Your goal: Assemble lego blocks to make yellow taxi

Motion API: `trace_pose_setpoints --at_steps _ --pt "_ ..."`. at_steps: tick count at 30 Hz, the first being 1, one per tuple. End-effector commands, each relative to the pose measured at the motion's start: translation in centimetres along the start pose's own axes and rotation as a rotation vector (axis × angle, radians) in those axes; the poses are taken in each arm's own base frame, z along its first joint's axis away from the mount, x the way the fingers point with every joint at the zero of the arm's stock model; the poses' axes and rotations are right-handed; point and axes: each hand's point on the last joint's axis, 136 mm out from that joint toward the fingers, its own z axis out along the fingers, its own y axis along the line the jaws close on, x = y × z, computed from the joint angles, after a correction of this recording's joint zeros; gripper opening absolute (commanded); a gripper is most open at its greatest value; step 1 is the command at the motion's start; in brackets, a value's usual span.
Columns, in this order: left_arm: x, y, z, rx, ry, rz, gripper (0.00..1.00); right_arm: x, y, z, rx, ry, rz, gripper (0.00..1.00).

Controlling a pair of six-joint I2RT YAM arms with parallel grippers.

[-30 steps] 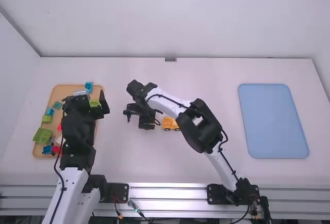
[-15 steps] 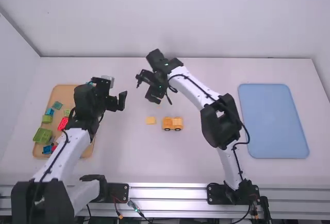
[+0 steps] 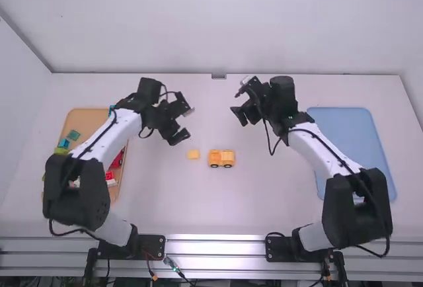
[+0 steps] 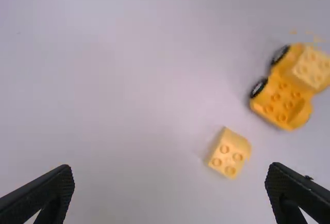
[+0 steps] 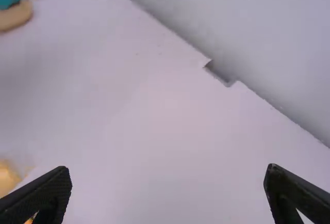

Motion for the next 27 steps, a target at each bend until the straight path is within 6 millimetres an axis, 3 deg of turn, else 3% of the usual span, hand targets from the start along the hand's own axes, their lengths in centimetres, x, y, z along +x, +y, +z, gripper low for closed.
trace_pose_setpoints --at_steps 1,7,10,20,27 --pt "1.4 -0.5 2.4 0.009 0.183 0.253 0.99 1.3 0.5 -1.2 0.002 -0.039 0.104 0.99" --pt "4.4 -3.2 7.5 0.145 0.434 0.448 0.99 2.4 0.0 -2.1 0.066 -0.165 0.12 0.98" --pt "5.2 -4.3 8.6 0.177 0.464 0.479 1.0 2.7 -0.1 -2.2 0.079 -0.193 0.124 0.99" --pt "6.2 -5.1 10.3 0.183 0.42 0.451 0.94 3.2 -0.4 -2.3 0.089 -0.185 0.133 0.99" --pt "6.4 -5.6 10.4 0.206 0.408 0.447 0.81 3.3 -0.5 -2.3 0.095 -0.18 0.135 0.99"
